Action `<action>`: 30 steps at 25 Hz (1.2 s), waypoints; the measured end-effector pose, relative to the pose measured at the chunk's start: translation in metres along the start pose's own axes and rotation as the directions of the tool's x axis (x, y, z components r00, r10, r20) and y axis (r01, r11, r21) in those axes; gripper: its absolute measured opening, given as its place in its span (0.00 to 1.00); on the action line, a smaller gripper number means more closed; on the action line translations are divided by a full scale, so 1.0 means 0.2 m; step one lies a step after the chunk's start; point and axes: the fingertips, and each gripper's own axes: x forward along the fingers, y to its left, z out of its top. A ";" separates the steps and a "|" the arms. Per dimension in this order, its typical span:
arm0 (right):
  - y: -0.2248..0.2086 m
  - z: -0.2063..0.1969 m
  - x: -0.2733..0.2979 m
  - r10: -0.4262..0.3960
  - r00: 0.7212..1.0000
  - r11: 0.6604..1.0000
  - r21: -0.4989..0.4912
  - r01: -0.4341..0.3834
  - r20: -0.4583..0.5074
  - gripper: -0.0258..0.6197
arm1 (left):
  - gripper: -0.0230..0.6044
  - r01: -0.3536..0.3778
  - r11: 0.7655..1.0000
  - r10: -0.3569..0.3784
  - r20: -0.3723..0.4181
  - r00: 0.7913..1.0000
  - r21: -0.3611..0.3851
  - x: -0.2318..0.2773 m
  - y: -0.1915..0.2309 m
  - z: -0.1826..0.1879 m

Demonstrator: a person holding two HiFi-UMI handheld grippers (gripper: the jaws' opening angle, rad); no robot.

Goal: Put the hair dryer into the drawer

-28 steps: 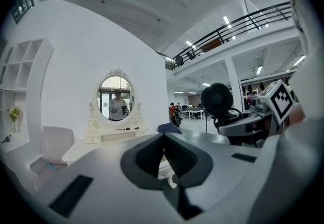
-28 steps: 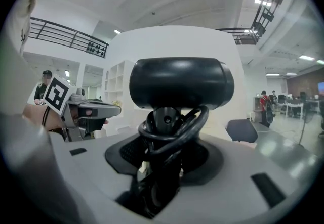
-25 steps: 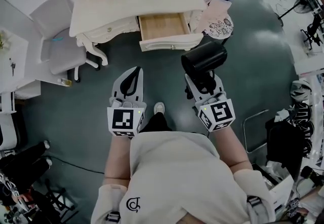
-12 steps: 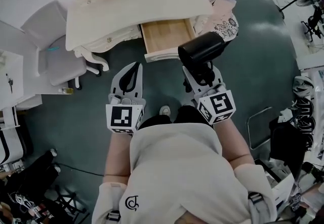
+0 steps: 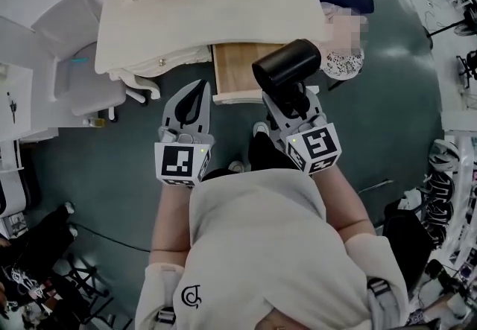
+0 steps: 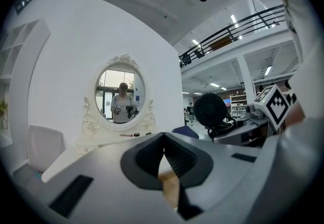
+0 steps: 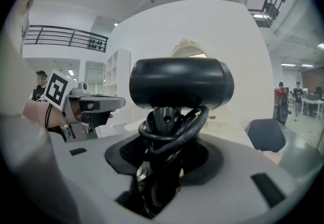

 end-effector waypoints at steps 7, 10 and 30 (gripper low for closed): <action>-0.19 -0.08 0.31 0.139 0.987 0.989 -0.033 -0.142 -0.077 0.33 | 0.06 -0.028 1.000 0.028 0.013 1.000 -0.003 0.24 0.04 -0.02; -0.24 -0.18 0.43 0.215 0.966 0.973 -0.048 -0.224 -0.142 0.33 | 0.06 -0.066 0.998 0.066 -0.018 0.998 0.002 0.33 0.06 -0.09; -0.19 -1.22 0.84 0.470 0.499 0.609 -0.141 -0.780 -0.728 0.33 | 0.06 -0.297 0.949 0.269 -0.215 0.939 -0.106 0.42 0.27 -0.56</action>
